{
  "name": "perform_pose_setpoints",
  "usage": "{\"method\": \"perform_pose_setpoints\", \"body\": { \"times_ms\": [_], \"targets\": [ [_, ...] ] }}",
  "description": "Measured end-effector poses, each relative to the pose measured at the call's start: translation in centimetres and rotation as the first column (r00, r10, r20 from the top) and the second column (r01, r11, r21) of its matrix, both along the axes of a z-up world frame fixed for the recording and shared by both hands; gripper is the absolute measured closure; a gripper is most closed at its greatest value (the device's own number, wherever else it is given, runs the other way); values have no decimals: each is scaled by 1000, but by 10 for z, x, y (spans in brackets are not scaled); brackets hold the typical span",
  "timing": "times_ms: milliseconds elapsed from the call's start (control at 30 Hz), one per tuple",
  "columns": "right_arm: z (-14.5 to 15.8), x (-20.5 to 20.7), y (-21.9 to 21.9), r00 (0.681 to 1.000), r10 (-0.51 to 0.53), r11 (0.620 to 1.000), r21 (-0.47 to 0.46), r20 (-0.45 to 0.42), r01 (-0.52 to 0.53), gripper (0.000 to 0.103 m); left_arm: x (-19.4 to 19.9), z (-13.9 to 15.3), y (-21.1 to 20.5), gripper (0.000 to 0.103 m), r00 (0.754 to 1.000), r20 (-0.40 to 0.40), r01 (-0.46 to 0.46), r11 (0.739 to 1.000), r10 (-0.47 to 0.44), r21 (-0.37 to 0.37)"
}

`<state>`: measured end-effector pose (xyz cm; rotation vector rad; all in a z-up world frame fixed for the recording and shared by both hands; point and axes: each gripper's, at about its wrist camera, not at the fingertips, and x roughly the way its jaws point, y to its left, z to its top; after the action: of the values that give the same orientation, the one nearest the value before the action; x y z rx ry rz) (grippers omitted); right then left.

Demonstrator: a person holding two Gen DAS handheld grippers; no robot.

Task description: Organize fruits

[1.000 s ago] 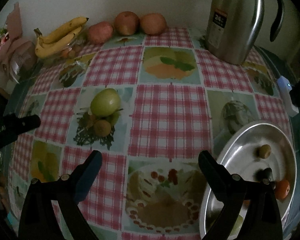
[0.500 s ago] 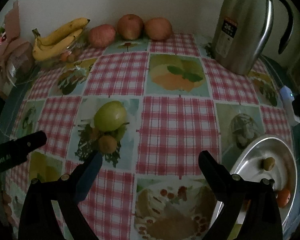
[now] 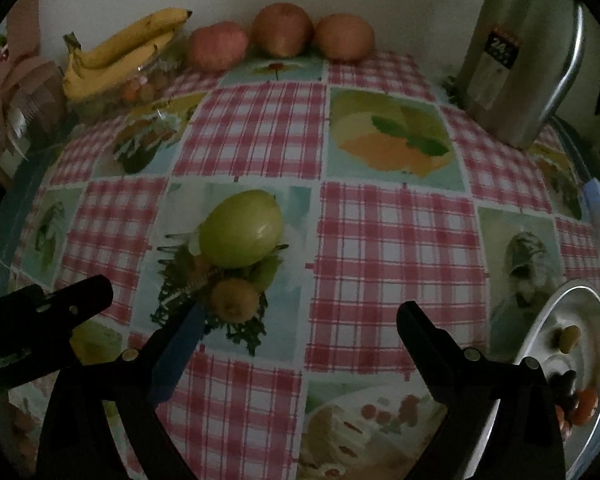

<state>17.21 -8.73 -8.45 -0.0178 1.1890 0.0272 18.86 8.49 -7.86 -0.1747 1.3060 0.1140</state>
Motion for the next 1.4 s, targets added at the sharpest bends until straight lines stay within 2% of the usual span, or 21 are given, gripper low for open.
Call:
{"method": "perform_pose_setpoints", "body": {
  "times_ms": [133, 500, 833, 967, 1267, 1400],
  "targets": [
    [-6, 3, 4, 1000, 5, 1000, -10, -7, -6, 6, -1, -5, 5, 0, 1000, -5, -22, 1000, 22, 22],
    [-17, 8, 18, 1000, -17, 997, -80, 2, 17, 6, 2, -12, 25, 0, 998, -14, -67, 997, 68, 28],
    [-20, 12, 18, 998, -66, 997, -50, -14, 65, 6, 7, -15, 38, 0, 997, -15, -75, 997, 75, 27],
    [-22, 15, 17, 996, -82, 996, -47, -32, 80, 2, 8, -17, 37, 0, 997, -13, -74, 997, 74, 26],
    [-24, 7, 18, 996, -80, 996, -41, 28, 81, 0, 7, -13, 34, 0, 997, -9, -74, 997, 74, 26],
    [-24, 12, 19, 996, -93, 995, -45, -17, 92, 0, 6, -12, 34, 0, 997, -10, -70, 997, 71, 30]
  ]
}}
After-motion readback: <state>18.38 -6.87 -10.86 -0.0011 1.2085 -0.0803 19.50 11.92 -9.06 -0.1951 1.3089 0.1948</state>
